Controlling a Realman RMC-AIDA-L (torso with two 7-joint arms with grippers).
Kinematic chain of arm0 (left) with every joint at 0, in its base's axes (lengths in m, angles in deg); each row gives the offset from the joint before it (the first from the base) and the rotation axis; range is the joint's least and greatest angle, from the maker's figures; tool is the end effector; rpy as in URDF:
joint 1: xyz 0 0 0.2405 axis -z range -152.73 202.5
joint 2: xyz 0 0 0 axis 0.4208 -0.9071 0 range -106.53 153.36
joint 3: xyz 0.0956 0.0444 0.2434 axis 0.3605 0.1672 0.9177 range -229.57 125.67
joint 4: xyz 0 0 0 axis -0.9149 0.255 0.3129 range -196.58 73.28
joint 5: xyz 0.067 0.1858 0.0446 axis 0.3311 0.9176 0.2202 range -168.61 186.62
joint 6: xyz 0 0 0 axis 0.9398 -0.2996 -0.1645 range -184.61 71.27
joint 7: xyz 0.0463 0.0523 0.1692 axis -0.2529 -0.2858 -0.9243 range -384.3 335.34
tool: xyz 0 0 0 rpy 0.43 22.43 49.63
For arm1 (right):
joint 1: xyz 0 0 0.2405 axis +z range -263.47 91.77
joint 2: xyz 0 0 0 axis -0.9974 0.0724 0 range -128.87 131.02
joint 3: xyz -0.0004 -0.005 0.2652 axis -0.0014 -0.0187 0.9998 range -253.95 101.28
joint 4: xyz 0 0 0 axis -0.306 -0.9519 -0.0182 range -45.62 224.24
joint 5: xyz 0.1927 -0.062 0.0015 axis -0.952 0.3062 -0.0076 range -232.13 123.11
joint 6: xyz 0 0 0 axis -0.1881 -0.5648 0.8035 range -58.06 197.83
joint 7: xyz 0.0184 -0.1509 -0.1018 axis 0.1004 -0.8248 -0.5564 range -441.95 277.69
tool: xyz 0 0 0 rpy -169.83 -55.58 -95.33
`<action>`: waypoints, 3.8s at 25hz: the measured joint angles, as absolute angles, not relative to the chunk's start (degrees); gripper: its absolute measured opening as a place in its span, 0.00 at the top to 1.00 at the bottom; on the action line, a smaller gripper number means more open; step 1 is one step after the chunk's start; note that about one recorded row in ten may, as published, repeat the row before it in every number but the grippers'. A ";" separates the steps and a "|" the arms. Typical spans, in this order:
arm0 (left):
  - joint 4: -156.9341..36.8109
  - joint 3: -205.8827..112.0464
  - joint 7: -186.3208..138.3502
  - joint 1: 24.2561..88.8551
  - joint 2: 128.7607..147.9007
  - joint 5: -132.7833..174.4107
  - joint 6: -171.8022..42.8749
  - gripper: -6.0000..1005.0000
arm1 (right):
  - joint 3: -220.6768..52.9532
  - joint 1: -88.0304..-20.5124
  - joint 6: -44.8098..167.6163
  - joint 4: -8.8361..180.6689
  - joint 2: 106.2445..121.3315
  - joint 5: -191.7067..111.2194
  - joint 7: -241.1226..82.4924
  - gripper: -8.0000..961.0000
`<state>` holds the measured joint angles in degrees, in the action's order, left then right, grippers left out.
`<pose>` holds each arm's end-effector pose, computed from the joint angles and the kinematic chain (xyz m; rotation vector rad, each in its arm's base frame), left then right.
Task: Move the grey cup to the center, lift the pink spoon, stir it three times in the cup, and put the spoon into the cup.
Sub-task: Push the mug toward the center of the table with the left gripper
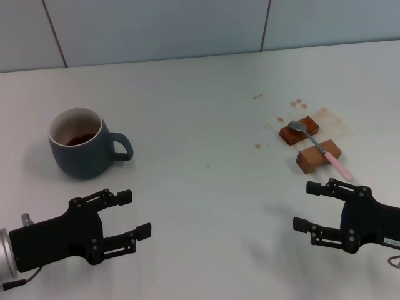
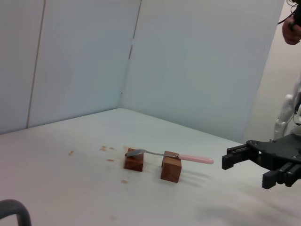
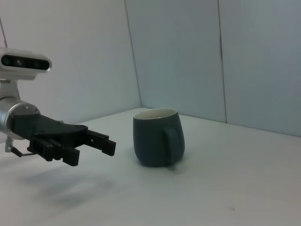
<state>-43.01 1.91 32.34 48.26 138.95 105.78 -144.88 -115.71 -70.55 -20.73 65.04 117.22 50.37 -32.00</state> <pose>-0.2842 0.2802 -0.0697 -2.7158 -0.5500 -0.8319 0.3273 0.2574 -0.0386 -2.5428 0.4903 0.7384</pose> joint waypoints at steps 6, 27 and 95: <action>-42.47 1.95 32.13 48.19 138.86 105.77 -144.52 0.21 | -115.38 -70.40 -20.49 65.22 117.55 50.42 -31.96 0.18; -42.23 2.65 30.84 47.41 139.69 105.84 -142.07 0.48 | -115.33 -70.27 -20.30 65.17 117.58 50.43 -31.36 0.18; -63.12 -17.47 -54.37 58.58 142.59 83.27 -114.98 1.00 | -115.14 -70.43 -22.46 64.96 117.26 49.88 -29.92 0.18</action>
